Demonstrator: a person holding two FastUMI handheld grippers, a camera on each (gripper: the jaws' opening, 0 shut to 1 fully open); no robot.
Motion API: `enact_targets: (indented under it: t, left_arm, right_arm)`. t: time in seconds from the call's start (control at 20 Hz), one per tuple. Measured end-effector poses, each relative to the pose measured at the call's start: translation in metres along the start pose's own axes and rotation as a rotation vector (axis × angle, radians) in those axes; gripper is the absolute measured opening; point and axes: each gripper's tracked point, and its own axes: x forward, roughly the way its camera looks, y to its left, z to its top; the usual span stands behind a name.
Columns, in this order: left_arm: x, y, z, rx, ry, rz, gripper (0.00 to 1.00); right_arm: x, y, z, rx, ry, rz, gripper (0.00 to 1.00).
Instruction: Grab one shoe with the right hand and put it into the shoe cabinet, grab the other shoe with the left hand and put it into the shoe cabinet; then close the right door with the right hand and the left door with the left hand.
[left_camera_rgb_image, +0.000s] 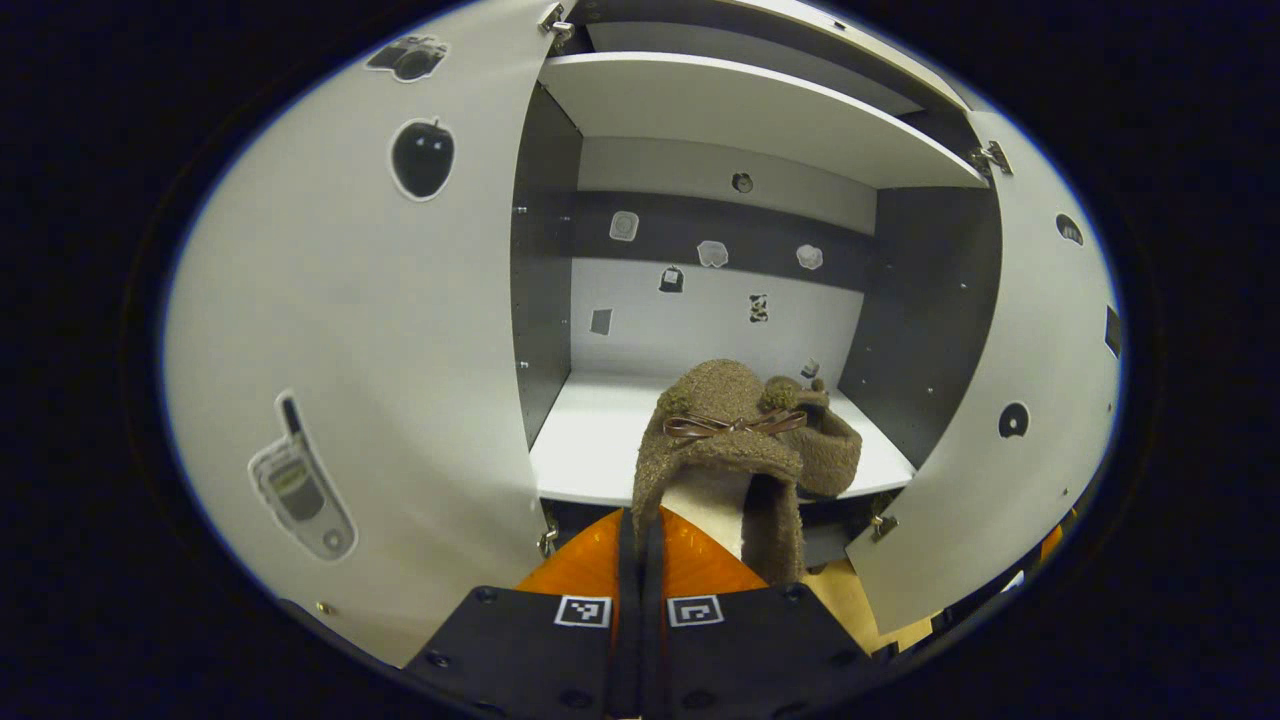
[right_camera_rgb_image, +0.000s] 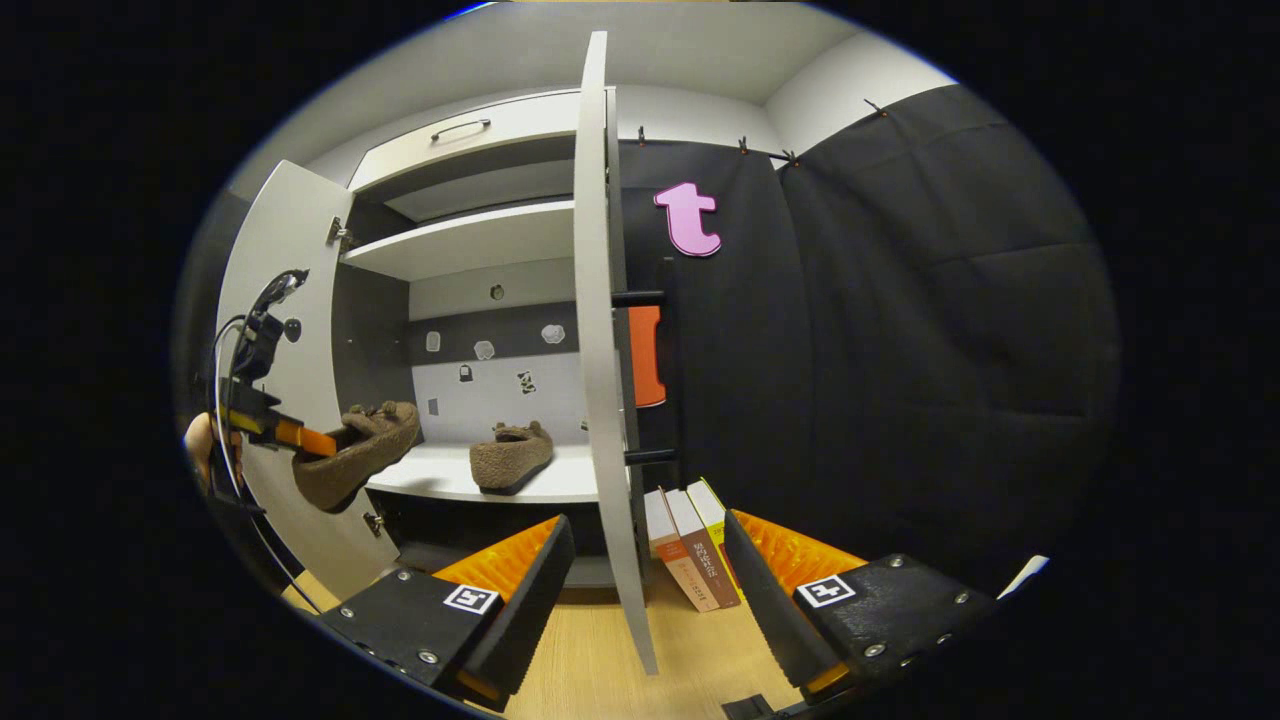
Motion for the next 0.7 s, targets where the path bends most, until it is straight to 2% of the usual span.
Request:
enact_targets:
  t: [0.05,0.1,0.15,0.25,0.45,0.7]
  left_arm:
    - [0.015,0.001,0.004,-0.009,-0.009,0.004,0.06]
    - [0.023,-0.014,-0.027,-0.016,-0.011,0.007,0.06]
    - [0.035,-0.007,0.001,-0.023,-0.013,0.005,0.06]
    - [0.066,-0.012,0.013,-0.039,-0.005,-0.006,0.06]
    - [0.115,-0.018,0.012,-0.023,0.02,0.014,0.06]
    - [0.155,-0.023,-0.01,-0.074,0.082,0.005,0.06]
  right_arm:
    - [-0.001,-0.005,0.002,0.0,-0.005,-0.008,0.93]
    - [-0.001,-0.01,0.004,-0.003,-0.008,-0.02,0.93]
    - [-0.001,-0.015,0.005,-0.007,-0.011,-0.031,0.93]
    - [-0.002,-0.024,0.005,-0.01,-0.009,-0.05,0.93]
    - [-0.003,-0.04,0.004,-0.007,0.0,-0.09,0.93]
    - [0.0,-0.06,0.001,-0.015,0.02,-0.131,0.93]
